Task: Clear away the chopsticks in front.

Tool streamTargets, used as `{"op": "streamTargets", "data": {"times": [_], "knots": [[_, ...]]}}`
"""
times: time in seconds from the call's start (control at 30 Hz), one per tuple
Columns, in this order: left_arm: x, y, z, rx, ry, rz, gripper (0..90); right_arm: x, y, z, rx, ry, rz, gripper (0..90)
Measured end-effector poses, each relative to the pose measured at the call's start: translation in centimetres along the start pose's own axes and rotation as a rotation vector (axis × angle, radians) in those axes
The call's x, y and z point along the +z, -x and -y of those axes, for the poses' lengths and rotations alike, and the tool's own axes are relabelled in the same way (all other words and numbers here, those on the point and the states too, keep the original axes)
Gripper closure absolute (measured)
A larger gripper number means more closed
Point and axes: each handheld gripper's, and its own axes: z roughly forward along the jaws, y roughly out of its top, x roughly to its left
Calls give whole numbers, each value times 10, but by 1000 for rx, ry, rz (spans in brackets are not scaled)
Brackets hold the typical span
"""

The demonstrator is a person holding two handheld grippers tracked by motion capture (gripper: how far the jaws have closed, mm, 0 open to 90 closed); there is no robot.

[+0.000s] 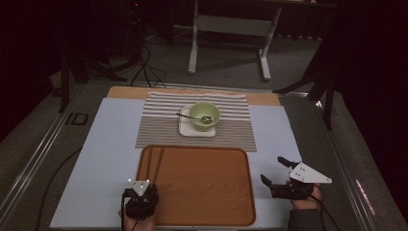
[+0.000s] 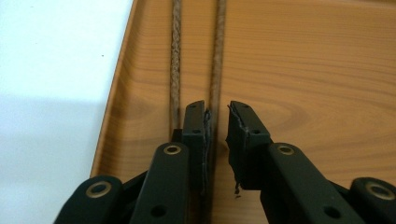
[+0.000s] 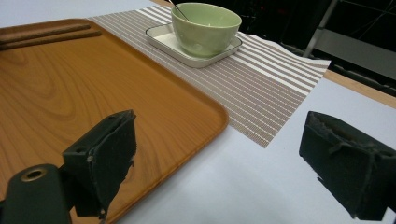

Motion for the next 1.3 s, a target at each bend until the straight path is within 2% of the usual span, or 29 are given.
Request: {"op": "streamTargets", "data": {"times": [0.47, 0.97, 1.3], "knots": [[-3, 0, -11, 20, 42, 31, 687, 0, 0, 0, -2, 0, 0, 106], [-9, -2, -39, 41, 108, 60, 612, 0, 0, 0, 0, 1, 3, 106], [-6, -6, -54, 48, 131, 86, 585, 0, 1, 0, 0, 0, 5, 106]]}}
